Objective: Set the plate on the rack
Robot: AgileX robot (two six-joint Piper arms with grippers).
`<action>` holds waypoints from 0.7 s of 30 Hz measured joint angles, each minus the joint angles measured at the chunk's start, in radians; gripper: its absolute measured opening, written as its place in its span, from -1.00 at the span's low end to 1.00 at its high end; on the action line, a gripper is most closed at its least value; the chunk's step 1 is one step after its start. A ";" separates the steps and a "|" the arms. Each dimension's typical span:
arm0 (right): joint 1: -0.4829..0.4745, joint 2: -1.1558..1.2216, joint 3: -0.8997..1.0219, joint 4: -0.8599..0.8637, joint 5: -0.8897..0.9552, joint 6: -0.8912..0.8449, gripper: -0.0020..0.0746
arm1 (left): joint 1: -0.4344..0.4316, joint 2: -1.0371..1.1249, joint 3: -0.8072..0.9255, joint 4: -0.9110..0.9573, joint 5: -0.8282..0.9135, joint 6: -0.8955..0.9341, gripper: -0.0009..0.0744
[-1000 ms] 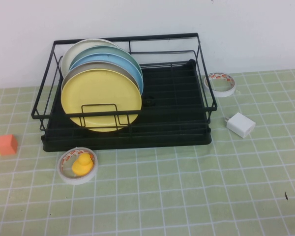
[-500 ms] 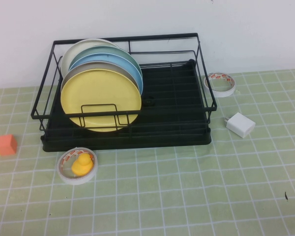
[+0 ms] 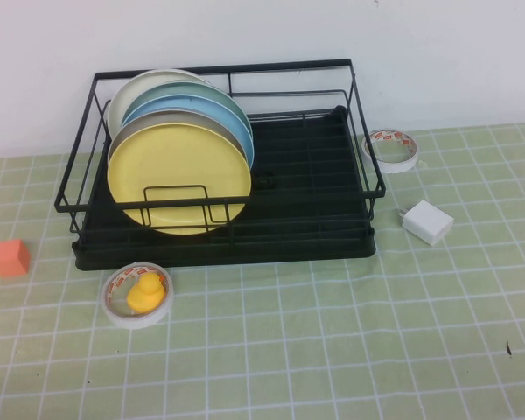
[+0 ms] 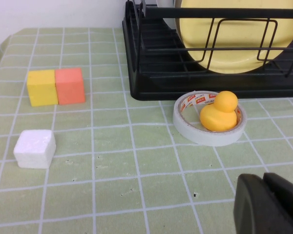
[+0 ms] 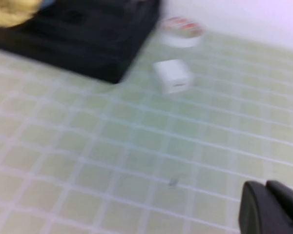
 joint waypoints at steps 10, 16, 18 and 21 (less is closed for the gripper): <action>-0.183 -0.157 0.217 -0.021 -0.110 -0.005 -0.95 | 0.000 0.000 0.000 0.000 0.000 0.006 -0.98; -0.184 -0.157 0.271 -0.023 -0.190 -0.008 -0.95 | 0.000 0.000 0.000 0.000 0.001 0.008 -0.98; -0.184 -0.157 0.273 -0.023 -0.201 -0.008 -0.95 | 0.000 0.000 0.000 0.000 0.001 0.008 -0.98; -0.184 -0.157 0.275 -0.023 -0.204 -0.008 -0.95 | 0.000 0.000 0.000 0.000 0.001 0.008 -0.98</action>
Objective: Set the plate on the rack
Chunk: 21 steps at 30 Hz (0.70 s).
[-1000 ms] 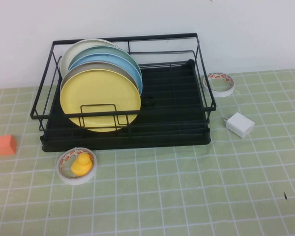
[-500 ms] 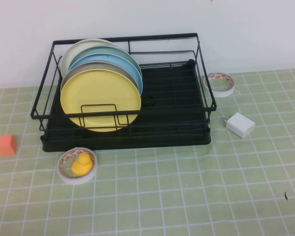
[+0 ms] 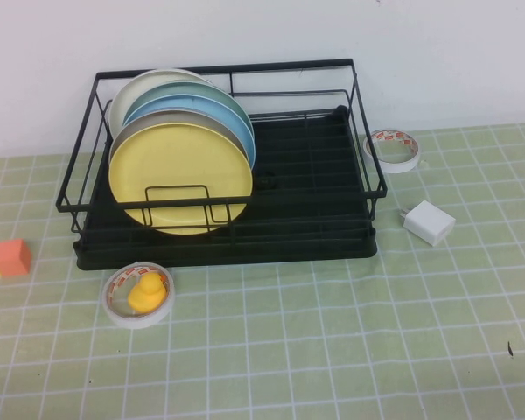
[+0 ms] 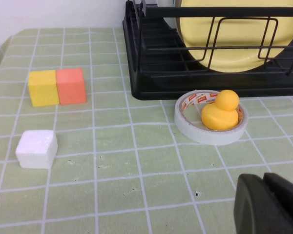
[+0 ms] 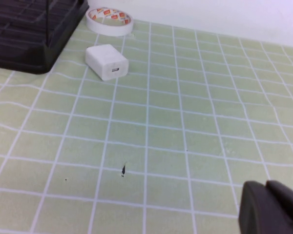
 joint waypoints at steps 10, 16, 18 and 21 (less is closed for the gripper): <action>0.000 0.000 0.000 -0.099 0.002 0.207 -0.95 | 0.000 0.000 0.000 0.000 0.000 0.000 -0.98; 0.000 0.000 0.000 -0.160 0.004 0.282 -0.95 | 0.000 0.000 0.000 0.000 0.000 0.000 -0.98; -0.002 0.000 0.000 -0.176 0.004 0.289 -0.95 | 0.000 0.000 0.000 0.000 0.000 0.000 -0.98; -0.002 0.000 0.000 -0.184 0.004 0.294 -0.95 | 0.000 0.000 0.000 0.000 0.000 0.000 -0.98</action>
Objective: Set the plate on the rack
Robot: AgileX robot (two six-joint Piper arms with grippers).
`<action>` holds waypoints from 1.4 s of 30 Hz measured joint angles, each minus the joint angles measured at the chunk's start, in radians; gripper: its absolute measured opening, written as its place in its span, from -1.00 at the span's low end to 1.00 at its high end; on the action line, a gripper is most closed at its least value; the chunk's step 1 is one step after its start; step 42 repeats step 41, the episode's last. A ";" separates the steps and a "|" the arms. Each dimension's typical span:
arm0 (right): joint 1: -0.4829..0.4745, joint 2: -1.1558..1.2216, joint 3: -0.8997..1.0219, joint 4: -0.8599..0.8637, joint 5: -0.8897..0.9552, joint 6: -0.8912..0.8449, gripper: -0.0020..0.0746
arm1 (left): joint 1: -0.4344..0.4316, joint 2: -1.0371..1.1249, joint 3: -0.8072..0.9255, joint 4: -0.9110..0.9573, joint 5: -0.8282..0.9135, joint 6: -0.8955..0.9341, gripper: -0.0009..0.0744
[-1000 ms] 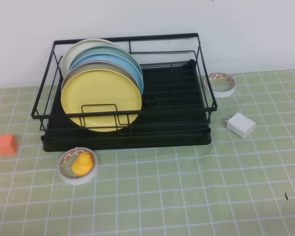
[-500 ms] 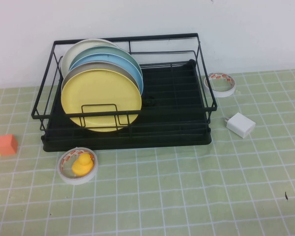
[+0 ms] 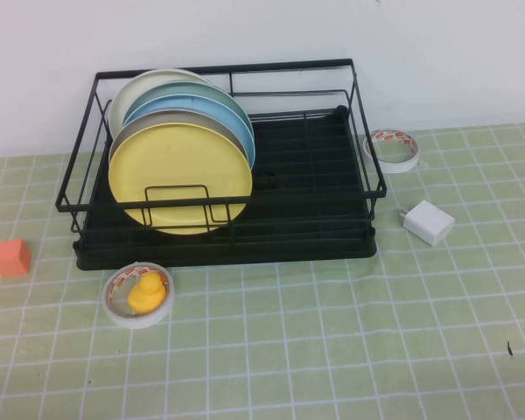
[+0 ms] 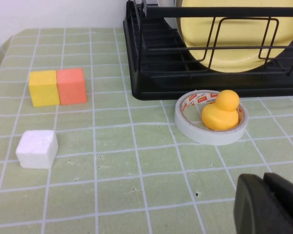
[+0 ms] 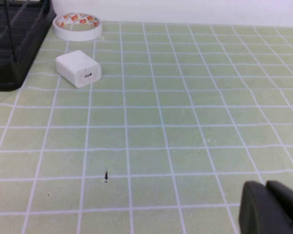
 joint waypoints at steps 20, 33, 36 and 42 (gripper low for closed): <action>0.000 0.000 0.000 -0.004 0.000 0.018 -0.95 | 0.000 0.000 0.000 0.000 0.000 0.000 -0.98; -0.005 0.000 0.000 -0.006 0.000 0.018 -0.95 | 0.000 0.000 0.000 0.000 0.000 0.000 -0.98; -0.005 0.000 0.000 -0.006 0.000 0.018 -0.95 | 0.000 0.000 0.000 0.000 0.000 0.000 -0.98; -0.005 0.000 0.000 -0.006 0.000 0.019 -0.95 | 0.000 0.000 0.000 0.000 0.000 0.000 -0.98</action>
